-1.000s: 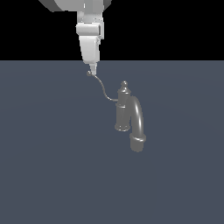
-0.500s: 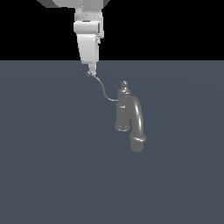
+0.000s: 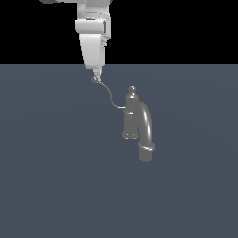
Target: Turn on the faucet by rotating a designated handle.
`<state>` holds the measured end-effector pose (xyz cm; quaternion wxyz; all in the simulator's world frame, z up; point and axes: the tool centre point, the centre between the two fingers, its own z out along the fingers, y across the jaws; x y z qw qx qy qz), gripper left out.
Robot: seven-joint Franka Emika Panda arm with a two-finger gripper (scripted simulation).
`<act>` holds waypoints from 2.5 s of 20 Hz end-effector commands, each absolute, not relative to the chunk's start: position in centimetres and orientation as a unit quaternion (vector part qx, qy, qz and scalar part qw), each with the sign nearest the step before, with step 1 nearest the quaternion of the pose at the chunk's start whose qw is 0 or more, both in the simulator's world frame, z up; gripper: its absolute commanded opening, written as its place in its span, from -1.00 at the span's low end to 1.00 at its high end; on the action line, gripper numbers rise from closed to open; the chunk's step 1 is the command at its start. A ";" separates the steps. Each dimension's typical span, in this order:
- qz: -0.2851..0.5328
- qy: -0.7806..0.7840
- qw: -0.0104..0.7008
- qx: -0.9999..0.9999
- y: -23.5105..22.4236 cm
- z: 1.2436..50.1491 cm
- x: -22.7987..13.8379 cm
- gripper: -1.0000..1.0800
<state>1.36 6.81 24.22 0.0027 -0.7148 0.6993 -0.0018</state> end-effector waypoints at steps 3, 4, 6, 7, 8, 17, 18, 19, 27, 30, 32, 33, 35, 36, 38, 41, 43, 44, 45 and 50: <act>0.000 0.699 0.000 -0.715 6.8 24.2 -0.3 -1.00; 0.000 0.699 0.000 -0.715 6.8 24.2 -0.6 -1.00; 0.000 0.699 0.000 -0.715 6.8 24.2 -1.2 -1.00; 0.000 0.699 0.000 -0.715 6.8 24.2 -1.5 -1.00; 0.000 0.699 0.000 -0.715 6.7 24.2 -1.8 -1.00; -0.003 0.702 0.003 -0.712 5.1 24.3 -3.0 -1.00; -0.003 0.702 0.003 -0.712 4.9 24.3 -3.3 -1.00; -0.003 0.702 0.003 -0.712 4.6 24.3 -3.5 -1.00; -0.002 0.701 0.002 -0.713 2.7 24.2 -5.7 -1.00; -0.001 0.701 0.002 -0.714 2.0 24.2 -6.5 -1.00; -0.001 0.700 0.001 -0.714 1.5 24.2 -7.0 -1.00; -0.001 0.700 0.001 -0.714 1.3 24.2 -7.3 -1.00; -0.001 0.700 0.001 -0.714 0.7 24.2 -7.9 -1.00; -0.001 0.699 0.001 -0.715 0.5 24.2 -8.2 -1.00; 0.000 0.699 0.000 -0.715 0.0 24.2 -8.7 -1.00; 0.000 0.699 0.000 -0.715 -0.5 24.2 -9.3 -1.00; -0.002 0.695 0.002 -0.719 -0.3 24.3 -8.8 -1.00; -0.002 0.695 0.002 -0.719 -0.9 24.3 -8.8 -1.00; -0.002 0.695 0.002 -0.719 -1.5 24.3 -8.8 -1.00; -0.001 0.697 0.001 -0.718 -4.7 24.3 -8.8 -1.00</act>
